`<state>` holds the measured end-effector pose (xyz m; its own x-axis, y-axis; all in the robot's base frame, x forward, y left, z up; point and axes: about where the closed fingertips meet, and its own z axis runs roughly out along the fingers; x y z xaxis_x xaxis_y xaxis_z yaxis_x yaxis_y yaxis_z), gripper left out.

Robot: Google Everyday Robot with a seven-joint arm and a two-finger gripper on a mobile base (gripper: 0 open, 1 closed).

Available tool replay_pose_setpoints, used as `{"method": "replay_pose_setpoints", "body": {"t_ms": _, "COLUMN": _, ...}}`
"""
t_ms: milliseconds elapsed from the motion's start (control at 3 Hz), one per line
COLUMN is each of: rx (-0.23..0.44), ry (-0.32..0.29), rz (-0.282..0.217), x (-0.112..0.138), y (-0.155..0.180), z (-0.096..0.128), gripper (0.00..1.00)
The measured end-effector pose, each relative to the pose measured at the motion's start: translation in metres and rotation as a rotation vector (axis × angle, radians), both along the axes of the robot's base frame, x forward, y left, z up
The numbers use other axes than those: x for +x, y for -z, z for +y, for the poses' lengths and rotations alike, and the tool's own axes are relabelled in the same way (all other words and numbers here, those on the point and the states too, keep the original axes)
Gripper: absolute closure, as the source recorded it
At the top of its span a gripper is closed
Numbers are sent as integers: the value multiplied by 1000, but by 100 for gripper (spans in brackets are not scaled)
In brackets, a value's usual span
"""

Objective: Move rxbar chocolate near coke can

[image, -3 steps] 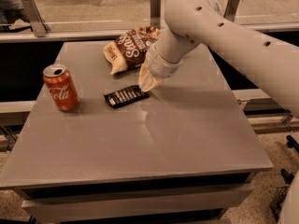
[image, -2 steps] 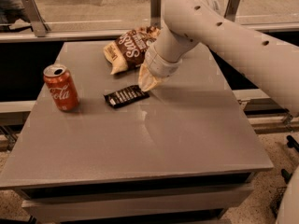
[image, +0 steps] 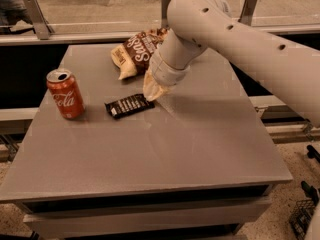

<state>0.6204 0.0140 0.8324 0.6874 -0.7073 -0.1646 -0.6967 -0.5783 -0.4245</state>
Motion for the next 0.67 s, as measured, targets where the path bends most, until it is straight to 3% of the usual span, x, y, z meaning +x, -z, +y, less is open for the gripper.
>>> {"method": "replay_pose_setpoints", "body": {"t_ms": 667, "rx": -18, "ry": -44, "rz": -18, "x": -22, "y": -4, "z": 36, "gripper": 100}}
